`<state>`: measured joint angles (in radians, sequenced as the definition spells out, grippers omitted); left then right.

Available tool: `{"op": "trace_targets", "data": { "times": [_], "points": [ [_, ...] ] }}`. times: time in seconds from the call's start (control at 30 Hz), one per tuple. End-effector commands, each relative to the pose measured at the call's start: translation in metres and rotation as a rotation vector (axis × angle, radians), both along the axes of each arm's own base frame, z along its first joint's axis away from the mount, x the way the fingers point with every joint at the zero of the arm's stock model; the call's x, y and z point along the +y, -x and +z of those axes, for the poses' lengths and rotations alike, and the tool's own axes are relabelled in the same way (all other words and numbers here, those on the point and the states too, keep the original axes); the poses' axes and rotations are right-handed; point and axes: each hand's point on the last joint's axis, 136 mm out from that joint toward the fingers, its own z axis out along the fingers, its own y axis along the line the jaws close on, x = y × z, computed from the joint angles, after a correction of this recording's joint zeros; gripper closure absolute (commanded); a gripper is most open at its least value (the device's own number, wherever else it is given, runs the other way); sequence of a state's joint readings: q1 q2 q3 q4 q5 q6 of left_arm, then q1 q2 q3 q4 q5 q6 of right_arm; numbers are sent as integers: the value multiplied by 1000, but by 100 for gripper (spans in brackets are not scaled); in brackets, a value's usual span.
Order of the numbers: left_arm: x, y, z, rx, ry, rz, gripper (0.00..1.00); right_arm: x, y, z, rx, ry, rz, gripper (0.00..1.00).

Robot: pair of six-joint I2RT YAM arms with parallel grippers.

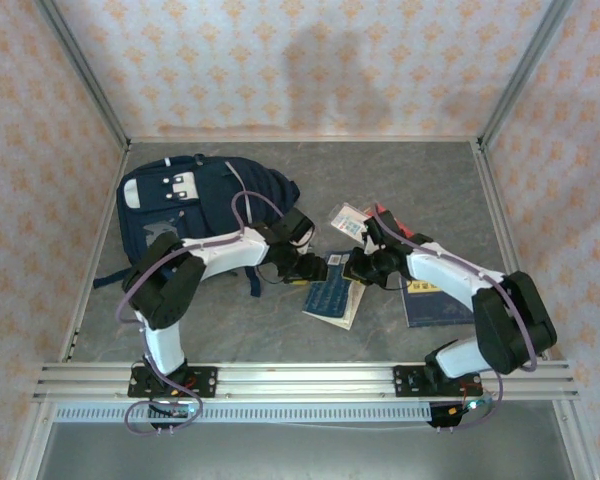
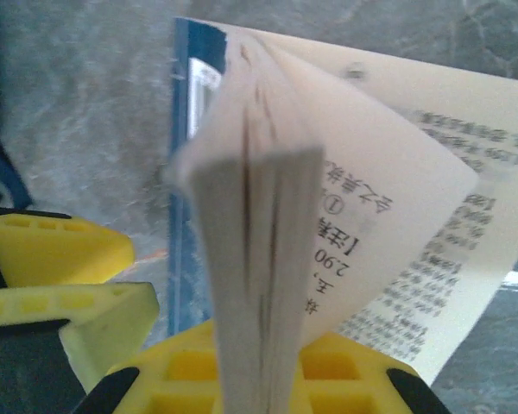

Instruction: Pack the student bag

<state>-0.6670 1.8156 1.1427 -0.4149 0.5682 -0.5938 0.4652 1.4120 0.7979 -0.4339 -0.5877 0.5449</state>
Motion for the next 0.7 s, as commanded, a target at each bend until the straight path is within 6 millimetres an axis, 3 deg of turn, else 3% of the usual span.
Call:
{"op": "trace_targets", "data": {
  "times": [0.0,0.17,0.37,0.47,0.67],
  "points": [
    [25,1,10,-16,-17,28,42,13,-2,24,-35,-76,35,89],
    [39,4,18,-14,10,63,38,29,-1,46,-35,-181,66,89],
    [35,6,49,28,208,76,30,41,2,98,-109,-294,119,89],
    [31,5,67,36,307,74,27,48,4,119,-126,-366,140,89],
    [10,2,125,28,598,47,30,53,7,137,-141,-430,153,88]
  ]
}}
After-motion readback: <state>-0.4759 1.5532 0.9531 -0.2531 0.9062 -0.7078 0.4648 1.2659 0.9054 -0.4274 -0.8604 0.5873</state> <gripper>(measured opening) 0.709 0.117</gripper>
